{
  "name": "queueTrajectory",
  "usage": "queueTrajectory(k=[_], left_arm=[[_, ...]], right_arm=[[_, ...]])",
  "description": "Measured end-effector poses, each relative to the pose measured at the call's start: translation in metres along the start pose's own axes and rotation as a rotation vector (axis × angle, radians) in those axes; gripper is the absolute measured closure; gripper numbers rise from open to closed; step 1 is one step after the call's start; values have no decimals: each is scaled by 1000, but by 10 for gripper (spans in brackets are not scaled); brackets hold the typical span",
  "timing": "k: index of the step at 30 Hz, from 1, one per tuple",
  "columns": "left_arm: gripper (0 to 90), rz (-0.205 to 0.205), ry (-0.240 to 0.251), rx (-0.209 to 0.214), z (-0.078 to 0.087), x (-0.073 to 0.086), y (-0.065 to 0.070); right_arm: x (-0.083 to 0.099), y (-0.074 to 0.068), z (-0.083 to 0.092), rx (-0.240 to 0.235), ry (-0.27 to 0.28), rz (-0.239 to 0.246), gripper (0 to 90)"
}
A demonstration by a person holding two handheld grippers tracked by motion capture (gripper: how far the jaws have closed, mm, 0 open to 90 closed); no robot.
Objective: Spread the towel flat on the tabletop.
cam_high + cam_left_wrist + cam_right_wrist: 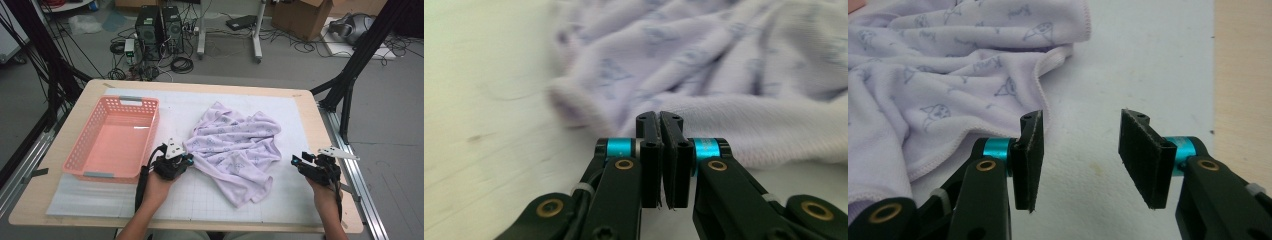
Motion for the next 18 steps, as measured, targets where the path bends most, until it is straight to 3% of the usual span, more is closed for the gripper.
queueTrajectory(k=[3, 6, 9, 10, 13, 14, 15, 17, 18], left_arm=[[829, 43, -6, -14, -1, 2, -1], [643, 81, -1, -15, 0, 0, -1], [545, 137, 26, 0, 5, -3, -3], [535, 138, 34, -3, 6, -4, -4], [502, 68, 10, -35, 4, -4, 0], [500, 62, 7, -27, 3, -4, 3], [498, 58, 8, -12, 1, -5, 7], [472, 42, 4, 22, -6, -8, 15], [458, 45, 0, 44, -10, -9, 20]], right_arm=[[3, -7, -8, -41, -23, -4, 535], [6, -21, -20, -84, -51, 5, 540], [8, -38, -27, -136, -63, 33, 539], [8, -45, -28, -152, -66, 42, 536], [13, -61, -35, -182, -102, 100, 529], [19, -66, -41, -162, -130, 156, 531], [21, -68, -44, -154, -148, 179, 533], [28, -71, -52, -146, -189, 192, 541], [27, -72, -53, -137, -170, 201, 579]])
Point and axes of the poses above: each handheld gripper's, and its own axes: z roughly backward along the jaws, x roughly out of its underside, y roughly to its right, the point moved 8 cm from there along -z, roughly forward along the jaws, and after that the axes turned 6 degrees about -z, right-handed, at the moved point
